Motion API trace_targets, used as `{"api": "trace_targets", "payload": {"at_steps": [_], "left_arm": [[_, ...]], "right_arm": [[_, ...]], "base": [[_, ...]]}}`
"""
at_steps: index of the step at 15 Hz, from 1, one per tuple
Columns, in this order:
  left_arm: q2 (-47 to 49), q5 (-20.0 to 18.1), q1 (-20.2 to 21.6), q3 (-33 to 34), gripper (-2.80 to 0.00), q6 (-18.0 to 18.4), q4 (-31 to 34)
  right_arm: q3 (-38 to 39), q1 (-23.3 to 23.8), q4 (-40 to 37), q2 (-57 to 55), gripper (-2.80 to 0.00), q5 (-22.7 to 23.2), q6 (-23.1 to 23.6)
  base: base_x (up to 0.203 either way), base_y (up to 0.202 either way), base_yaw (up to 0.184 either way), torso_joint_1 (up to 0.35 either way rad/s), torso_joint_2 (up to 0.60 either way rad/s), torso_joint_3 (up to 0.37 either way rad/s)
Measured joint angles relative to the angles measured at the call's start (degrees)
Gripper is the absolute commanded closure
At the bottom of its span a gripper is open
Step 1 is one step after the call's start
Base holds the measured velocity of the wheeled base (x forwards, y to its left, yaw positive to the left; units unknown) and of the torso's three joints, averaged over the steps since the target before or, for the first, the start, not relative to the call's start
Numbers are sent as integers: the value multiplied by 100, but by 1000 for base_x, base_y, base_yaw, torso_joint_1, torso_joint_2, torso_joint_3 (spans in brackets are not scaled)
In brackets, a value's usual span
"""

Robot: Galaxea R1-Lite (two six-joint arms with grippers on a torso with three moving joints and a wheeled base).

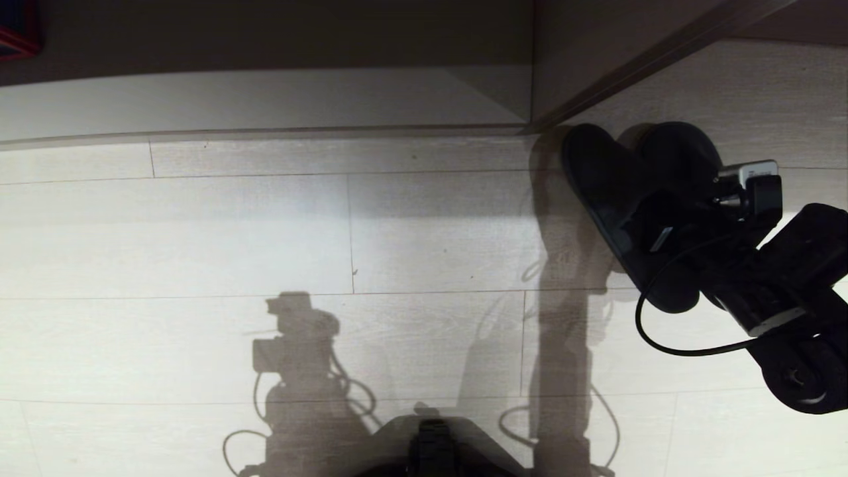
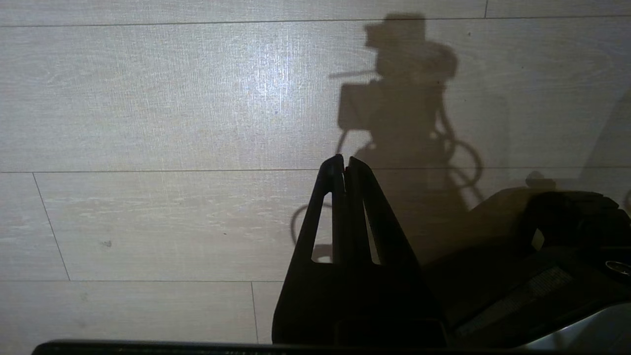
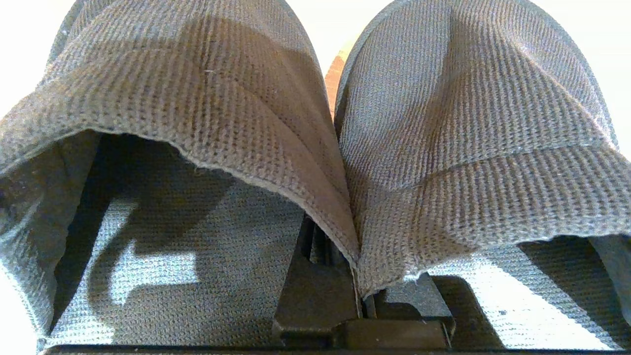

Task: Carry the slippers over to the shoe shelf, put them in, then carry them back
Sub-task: Place the slippers on the floor

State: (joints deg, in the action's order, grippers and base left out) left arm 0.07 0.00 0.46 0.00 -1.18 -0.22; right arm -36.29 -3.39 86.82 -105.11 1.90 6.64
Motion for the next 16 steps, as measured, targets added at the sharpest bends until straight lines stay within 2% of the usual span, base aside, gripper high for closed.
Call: {"api": "trace_targets", "payload": {"at_steps": [1, 2, 10, 16], "left_arm": [[0, 0, 0, 0, 0, 0, 0], [0, 0, 0, 0, 0, -2, 0], [0, 0, 0, 0, 0, 6, -2], [0, 0, 0, 0, 0, 0, -2]], "right_arm": [[-25, 0, 36, -81, 0, 33, 2], [-56, 1, 33, -160, -280, 40, -1], [-73, 6, 36, -365, -280, 19, 32], [585, 6, 40, -393, -280, 123, 348]], "base": [[0, 0, 0, 0, 0, 0], [0, 0, 0, 0, 0, 0], [0, 0, 0, 0, 0, 0], [0, 0, 0, 0, 0, 0]]}}
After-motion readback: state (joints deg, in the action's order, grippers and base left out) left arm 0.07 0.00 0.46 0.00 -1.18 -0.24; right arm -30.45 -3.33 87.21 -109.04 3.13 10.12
